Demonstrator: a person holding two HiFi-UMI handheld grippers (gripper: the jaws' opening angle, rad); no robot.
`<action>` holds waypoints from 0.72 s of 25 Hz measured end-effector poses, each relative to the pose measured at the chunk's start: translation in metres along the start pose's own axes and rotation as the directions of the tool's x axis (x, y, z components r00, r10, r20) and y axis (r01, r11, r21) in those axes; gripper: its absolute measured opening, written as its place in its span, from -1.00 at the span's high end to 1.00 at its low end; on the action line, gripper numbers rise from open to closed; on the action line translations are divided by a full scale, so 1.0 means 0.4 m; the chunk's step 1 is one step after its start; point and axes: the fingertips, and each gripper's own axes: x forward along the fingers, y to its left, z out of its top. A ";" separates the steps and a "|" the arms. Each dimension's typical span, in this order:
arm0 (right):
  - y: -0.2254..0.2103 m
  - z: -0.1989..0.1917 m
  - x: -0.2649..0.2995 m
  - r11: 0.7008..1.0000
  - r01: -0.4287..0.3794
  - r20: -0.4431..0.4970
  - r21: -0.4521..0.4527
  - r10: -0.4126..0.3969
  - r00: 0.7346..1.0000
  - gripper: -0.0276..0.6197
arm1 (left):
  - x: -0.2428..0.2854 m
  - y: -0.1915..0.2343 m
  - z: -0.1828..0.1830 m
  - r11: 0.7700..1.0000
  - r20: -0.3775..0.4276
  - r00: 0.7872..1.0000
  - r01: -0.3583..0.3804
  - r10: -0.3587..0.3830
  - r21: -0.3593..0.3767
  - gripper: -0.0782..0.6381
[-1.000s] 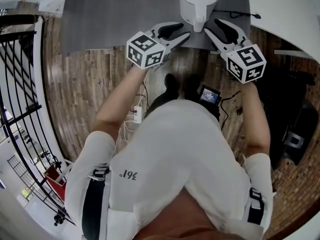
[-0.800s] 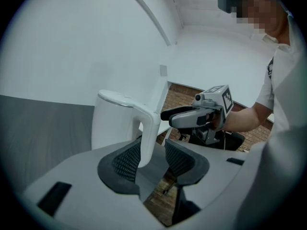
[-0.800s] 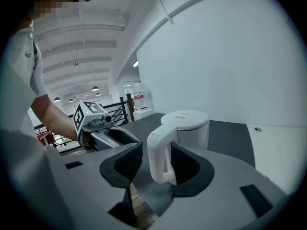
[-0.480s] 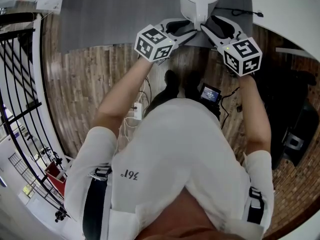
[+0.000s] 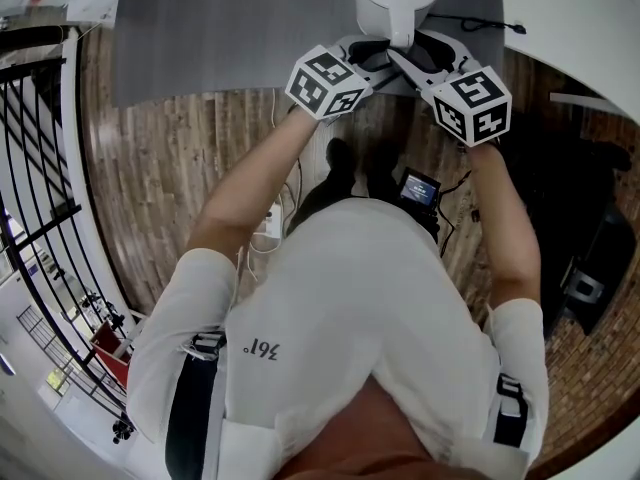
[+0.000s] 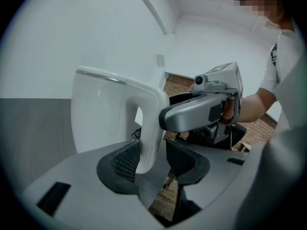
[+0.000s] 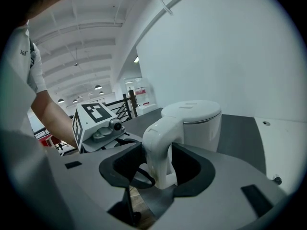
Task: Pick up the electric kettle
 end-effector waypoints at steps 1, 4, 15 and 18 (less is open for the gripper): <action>-0.004 0.003 0.002 1.000 0.006 0.002 0.002 -0.006 1.000 0.36 | 0.004 0.001 0.002 1.000 0.000 1.000 0.002 -0.002 0.001 0.35; -0.012 0.002 0.001 1.000 0.014 0.003 0.006 -0.014 1.000 0.36 | 0.023 -0.001 0.005 1.000 0.001 1.000 0.001 -0.001 -0.001 0.35; -0.031 -0.007 -0.031 0.999 0.044 -0.003 -0.001 -0.044 0.999 0.36 | 0.097 -0.007 0.016 1.000 0.001 1.000 -0.021 0.022 -0.023 0.35; -0.033 -0.008 -0.036 0.999 0.053 -0.009 -0.009 -0.053 0.999 0.36 | 0.119 -0.005 0.018 0.999 -0.003 0.999 -0.035 0.035 -0.027 0.35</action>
